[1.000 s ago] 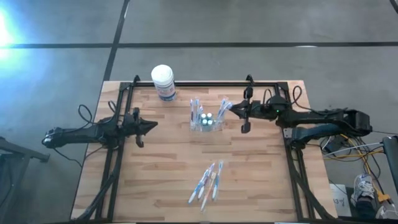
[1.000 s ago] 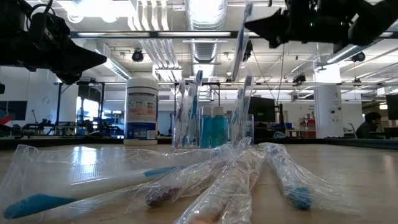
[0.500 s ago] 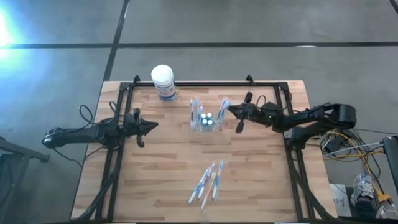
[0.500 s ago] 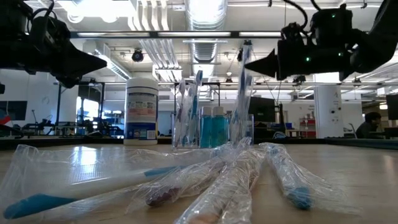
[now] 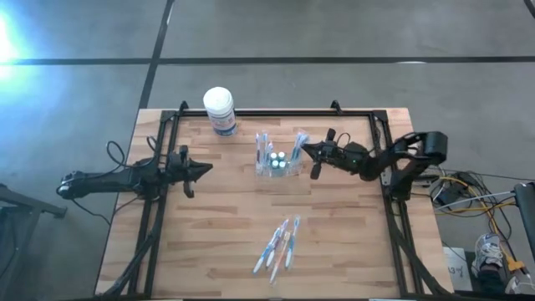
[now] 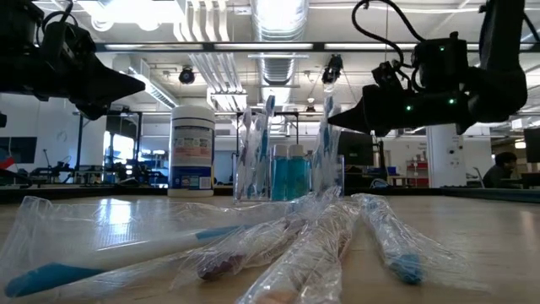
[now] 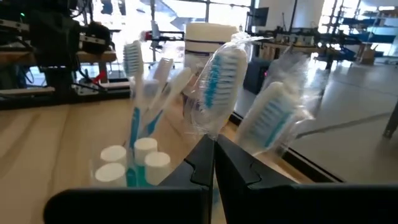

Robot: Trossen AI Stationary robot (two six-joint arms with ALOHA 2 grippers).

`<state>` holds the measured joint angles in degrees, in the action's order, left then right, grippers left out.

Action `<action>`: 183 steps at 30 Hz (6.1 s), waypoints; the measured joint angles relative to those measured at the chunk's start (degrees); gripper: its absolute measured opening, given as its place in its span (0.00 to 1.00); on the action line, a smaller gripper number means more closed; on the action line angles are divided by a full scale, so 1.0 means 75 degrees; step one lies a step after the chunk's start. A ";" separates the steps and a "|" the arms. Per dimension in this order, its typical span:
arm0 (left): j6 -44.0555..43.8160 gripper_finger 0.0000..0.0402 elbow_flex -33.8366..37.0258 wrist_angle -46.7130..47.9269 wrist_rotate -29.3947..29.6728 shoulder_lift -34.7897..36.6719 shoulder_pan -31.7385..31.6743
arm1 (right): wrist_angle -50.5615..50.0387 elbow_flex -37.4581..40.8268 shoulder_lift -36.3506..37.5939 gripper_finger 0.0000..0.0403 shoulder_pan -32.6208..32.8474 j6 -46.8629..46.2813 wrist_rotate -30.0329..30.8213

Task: Pick & Place toothbrushing station
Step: Put the blue toothbrush into the transparent bin organizer, then adjust the transparent bin organizer

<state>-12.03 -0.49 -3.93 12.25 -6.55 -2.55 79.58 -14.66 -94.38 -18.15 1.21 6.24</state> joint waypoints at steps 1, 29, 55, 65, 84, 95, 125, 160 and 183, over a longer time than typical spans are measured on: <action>-0.0002 0.02 0.0000 0.0003 0.0000 0.0000 0.0001 | 0.0217 0.0000 -0.0162 0.02 0.0034 0.0011 0.0000; -0.0244 0.02 0.0015 0.0135 -0.0027 0.0000 0.0002 | 0.1214 0.0015 -0.1180 0.07 0.0488 -0.0371 0.0136; -0.1664 0.01 0.0019 -0.0146 -0.0371 -0.1170 0.0300 | -0.3452 0.1004 0.3283 0.15 0.2287 -0.0135 0.1372; -0.1574 0.02 -0.0003 -0.1676 -0.0024 -0.2429 0.0376 | -0.5906 -0.0334 0.3901 0.02 0.2158 0.0154 0.2645; -0.1417 0.02 -0.0117 -0.1716 -0.0166 -0.2602 0.0376 | -0.9220 -0.2649 0.2842 0.02 0.1099 -0.1017 0.2452; -0.1628 0.02 -0.0119 -0.1702 -0.0312 -0.2715 0.0423 | -1.2438 -0.3560 0.3613 0.02 0.1099 -0.1171 0.2363; -0.1813 0.02 0.0006 -0.2209 -0.0231 -0.3729 0.0469 | -1.1915 -0.1873 0.5132 0.02 0.1122 -0.0164 -0.1075; -0.1742 0.02 -0.0012 -0.2420 -0.0307 -0.3783 0.0478 | -1.0163 -0.3506 0.2831 0.02 0.0485 0.0689 -0.0585; -0.3064 0.00 -0.1602 -0.3941 0.2099 -0.8724 0.1017 | -0.9979 -0.1784 0.2667 0.02 0.1005 -0.1827 0.2029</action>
<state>-35.01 -12.51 -33.49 28.00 -71.98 5.08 4.73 -28.03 -74.38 -10.61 -12.49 21.45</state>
